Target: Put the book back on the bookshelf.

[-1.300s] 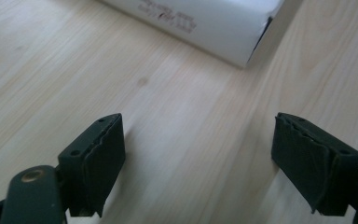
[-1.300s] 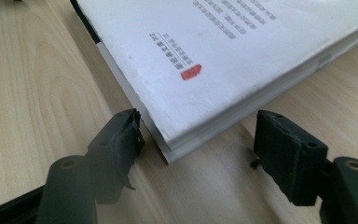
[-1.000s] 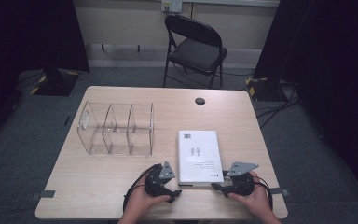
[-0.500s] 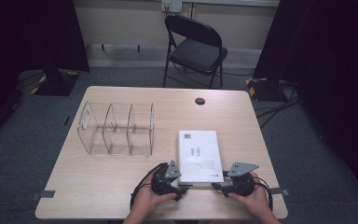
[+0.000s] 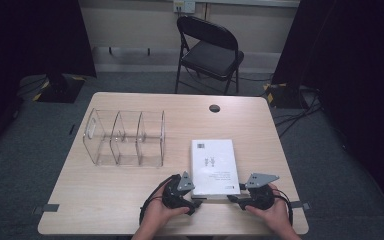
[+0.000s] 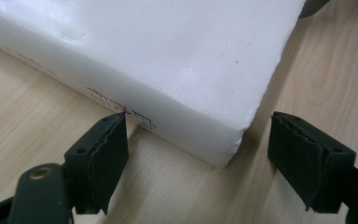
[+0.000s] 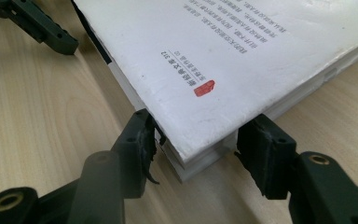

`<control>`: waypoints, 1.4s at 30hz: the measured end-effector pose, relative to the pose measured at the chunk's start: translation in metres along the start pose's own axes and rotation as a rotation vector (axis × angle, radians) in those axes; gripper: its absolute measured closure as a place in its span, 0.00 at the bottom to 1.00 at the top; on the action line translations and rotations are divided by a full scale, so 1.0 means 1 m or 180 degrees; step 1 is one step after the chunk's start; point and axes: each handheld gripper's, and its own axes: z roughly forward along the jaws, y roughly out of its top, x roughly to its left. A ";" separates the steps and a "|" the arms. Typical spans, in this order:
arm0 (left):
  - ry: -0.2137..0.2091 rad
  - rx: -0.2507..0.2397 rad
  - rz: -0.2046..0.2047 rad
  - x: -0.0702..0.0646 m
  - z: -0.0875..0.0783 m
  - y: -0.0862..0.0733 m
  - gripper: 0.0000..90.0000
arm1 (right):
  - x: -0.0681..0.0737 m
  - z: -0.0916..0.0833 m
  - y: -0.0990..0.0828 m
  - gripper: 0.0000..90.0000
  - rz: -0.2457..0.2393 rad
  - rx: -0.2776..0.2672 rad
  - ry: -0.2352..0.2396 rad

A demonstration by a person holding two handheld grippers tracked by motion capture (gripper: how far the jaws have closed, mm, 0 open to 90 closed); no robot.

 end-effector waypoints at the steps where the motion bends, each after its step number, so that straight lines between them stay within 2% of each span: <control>1: 0.0000 0.0000 0.0000 0.000 0.000 0.000 0.22 | 0.000 0.000 0.000 0.53 0.0000 -0.0002 0.0001; 4: 0.0019 0.0018 -0.0019 -0.001 0.000 0.001 0.22 | -0.001 -0.002 0.001 0.53 0.0026 -0.0059 0.0026; 6: 0.0005 0.0005 -0.0044 -0.001 0.002 0.001 0.20 | -0.001 -0.004 0.002 0.58 0.0069 -0.0137 0.0065; 7: 0.0010 0.0060 -0.0024 -0.001 0.001 0.002 0.19 | -0.001 -0.005 0.002 0.59 0.0076 -0.0155 0.0085; 10: 0.0031 0.0110 -0.0029 -0.001 0.000 0.003 0.20 | -0.001 -0.005 0.002 0.59 0.0063 -0.0136 0.0083; 11: 0.0082 0.0106 -0.0043 0.000 -0.001 0.003 0.19 | -0.001 -0.005 0.002 0.59 0.0064 -0.0153 0.0094; 14: 0.0146 0.0020 0.0078 -0.002 -0.008 0.005 0.20 | -0.001 -0.006 0.002 0.59 0.0051 -0.0151 0.0083; 16: 0.0096 -0.0090 0.0104 -0.003 -0.012 0.010 0.17 | -0.002 -0.006 0.002 0.60 0.0063 -0.0147 0.0102; 17: 0.0096 -0.0090 0.0104 -0.003 -0.012 0.010 0.18 | -0.001 -0.007 0.003 0.60 0.0058 -0.0149 0.0091; 18: 0.0141 -0.0100 0.0164 -0.006 -0.014 0.015 0.18 | -0.001 -0.007 0.003 0.60 0.0052 -0.0155 0.0103; 20: 0.0127 -0.0111 0.0170 -0.007 -0.014 0.017 0.17 | -0.001 -0.007 0.003 0.60 0.0065 -0.0148 0.0105; 22: 0.0144 -0.0078 0.0305 -0.011 -0.013 0.023 0.18 | -0.001 -0.007 0.004 0.60 0.0063 -0.0145 0.0101; 23: 0.0144 -0.0078 0.0305 -0.011 -0.013 0.023 0.18 | -0.001 -0.007 0.004 0.60 0.0063 -0.0145 0.0101; 24: 0.0131 -0.0054 0.0319 -0.012 -0.012 0.024 0.18 | -0.001 -0.008 0.004 0.60 0.0060 -0.0140 0.0093; 26: 0.0211 -0.0016 0.0415 -0.016 -0.008 0.030 0.16 | -0.001 -0.008 0.005 0.60 0.0070 -0.0148 0.0103; 27: 0.0211 -0.0016 0.0415 -0.016 -0.008 0.030 0.16 | -0.001 -0.008 0.005 0.60 0.0070 -0.0148 0.0103; 28: 0.0277 -0.0049 0.0455 -0.016 -0.006 0.032 0.17 | -0.001 -0.008 0.006 0.60 0.0077 -0.0149 0.0103; 31: 0.0287 -0.0069 0.0424 -0.015 -0.004 0.034 0.14 | -0.001 -0.008 0.006 0.60 0.0086 -0.0162 0.0103; 32: 0.0298 -0.0140 0.0479 -0.017 -0.001 0.036 0.18 | -0.001 -0.009 0.006 0.60 0.0089 -0.0156 0.0110; 33: 0.0298 -0.0140 0.0479 -0.017 -0.001 0.036 0.16 | -0.001 -0.009 0.006 0.60 0.0089 -0.0156 0.0110; 34: 0.0295 -0.0113 0.0587 -0.020 0.001 0.040 0.17 | -0.001 -0.009 0.007 0.60 0.0088 -0.0167 0.0108; 36: 0.0290 -0.0107 0.0619 -0.022 0.004 0.042 0.17 | -0.001 -0.009 0.007 0.60 0.0096 -0.0162 0.0108; 37: 0.0381 -0.0070 0.0695 -0.024 0.009 0.047 0.16 | -0.001 -0.009 0.008 0.60 0.0090 -0.0171 0.0113; 38: 0.0404 -0.0050 0.0713 -0.025 0.011 0.049 0.16 | -0.001 -0.010 0.008 0.60 0.0089 -0.0175 0.0113; 40: 0.0437 -0.0065 0.0727 -0.028 0.016 0.051 0.13 | -0.001 -0.010 0.009 0.60 0.0084 -0.0173 0.0099; 42: 0.0413 -0.0050 0.0730 -0.028 0.018 0.052 0.06 | -0.001 -0.011 0.010 0.60 0.0105 -0.0170 0.0107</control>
